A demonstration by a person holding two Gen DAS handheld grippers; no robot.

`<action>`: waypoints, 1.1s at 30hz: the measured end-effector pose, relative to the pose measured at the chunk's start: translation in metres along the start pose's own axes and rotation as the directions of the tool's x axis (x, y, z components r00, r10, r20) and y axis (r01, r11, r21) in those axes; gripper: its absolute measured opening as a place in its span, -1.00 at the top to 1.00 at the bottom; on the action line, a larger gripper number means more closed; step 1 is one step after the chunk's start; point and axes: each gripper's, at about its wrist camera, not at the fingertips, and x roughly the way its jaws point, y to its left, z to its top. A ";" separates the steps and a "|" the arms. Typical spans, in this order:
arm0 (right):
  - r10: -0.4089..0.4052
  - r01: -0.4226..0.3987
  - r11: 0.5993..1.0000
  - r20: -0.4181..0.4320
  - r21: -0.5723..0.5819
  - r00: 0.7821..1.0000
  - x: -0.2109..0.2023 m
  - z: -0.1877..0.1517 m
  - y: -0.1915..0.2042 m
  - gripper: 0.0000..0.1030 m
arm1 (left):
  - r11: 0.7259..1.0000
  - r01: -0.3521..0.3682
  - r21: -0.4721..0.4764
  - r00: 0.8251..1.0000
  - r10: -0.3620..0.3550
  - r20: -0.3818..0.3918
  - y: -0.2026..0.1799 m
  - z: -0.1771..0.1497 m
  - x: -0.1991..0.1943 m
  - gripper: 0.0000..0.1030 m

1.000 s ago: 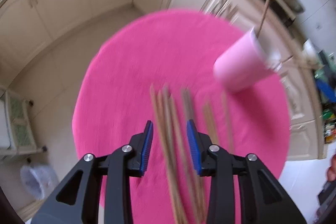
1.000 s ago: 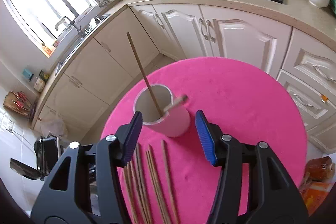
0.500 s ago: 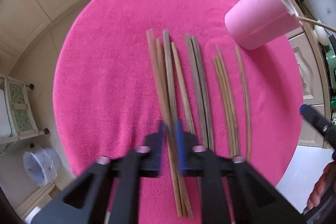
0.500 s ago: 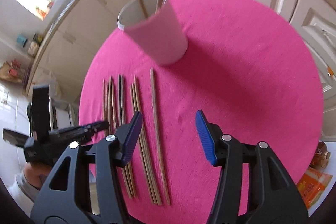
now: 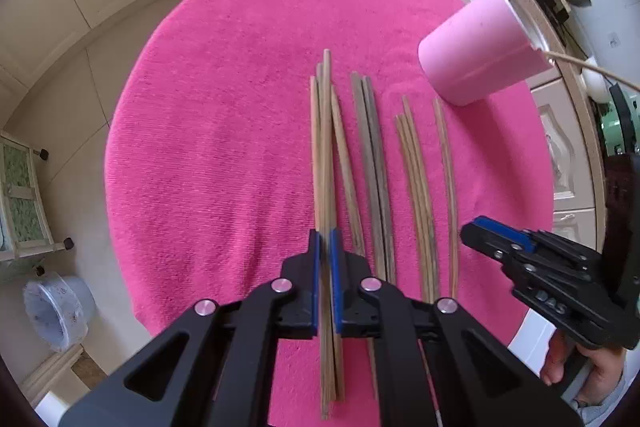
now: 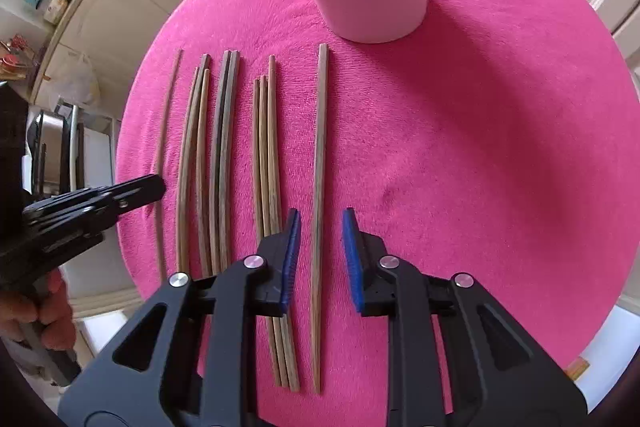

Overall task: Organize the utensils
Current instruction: 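Close the left gripper on another chopstick while the right gripper grasps one too, then carry the left gripper's chopstick into the cup and open while the right gripper does likewise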

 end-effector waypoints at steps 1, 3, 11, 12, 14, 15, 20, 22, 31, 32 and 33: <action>-0.012 0.012 1.000 -0.008 -0.006 1.000 0.004 0.003 0.003 0.66 | 1.000 0.006 -0.003 1.000 -0.006 0.005 0.000 0.000 -0.003 0.90; -0.031 0.030 0.999 -0.024 -0.024 0.999 0.008 0.009 0.007 0.70 | 1.000 0.008 -0.001 1.000 -0.008 0.017 0.002 0.003 -0.010 0.90; -0.103 0.098 0.992 -0.056 -0.085 0.993 0.022 0.015 0.025 0.88 | 0.999 0.016 0.038 0.998 -0.018 0.068 -0.014 0.012 -0.032 0.90; -0.095 0.089 0.992 -0.060 -0.085 0.994 0.021 0.014 0.024 0.89 | 0.999 0.019 0.045 0.997 -0.022 0.074 -0.017 0.012 -0.034 0.90; -0.073 0.069 0.995 -0.052 -0.065 0.996 0.017 0.013 0.021 0.89 | 0.998 0.031 0.063 0.995 -0.037 0.094 -0.021 0.014 -0.043 0.90; -0.054 0.051 0.997 -0.043 -0.055 0.998 0.014 0.013 0.018 0.89 | 0.997 0.035 0.070 0.994 -0.041 0.100 -0.025 0.015 -0.045 0.90; 0.019 -0.018 1.000 0.043 -0.023 0.999 -0.023 0.009 0.008 0.89 | 0.989 0.064 0.131 0.983 -0.085 0.165 -0.046 0.025 -0.065 0.90; 0.044 -0.043 0.999 0.088 -0.013 0.995 -0.039 0.008 0.004 0.89 | 0.985 0.075 0.157 0.975 -0.105 0.195 -0.055 0.029 -0.073 0.90; 0.134 -0.134 0.991 0.321 -0.022 0.938 -0.114 0.011 0.001 0.89 | 0.944 0.143 0.297 0.910 -0.243 0.336 -0.105 0.058 -0.108 0.90; 0.150 -0.148 0.988 0.331 -0.029 0.932 -0.117 0.012 0.002 0.89 | 0.940 0.146 0.307 0.906 -0.252 0.339 -0.109 0.061 -0.108 0.90; 0.159 -0.158 0.987 0.339 -0.029 0.927 -0.119 0.013 0.001 0.89 | 0.935 0.151 0.320 0.902 -0.263 0.343 -0.114 0.066 -0.110 0.90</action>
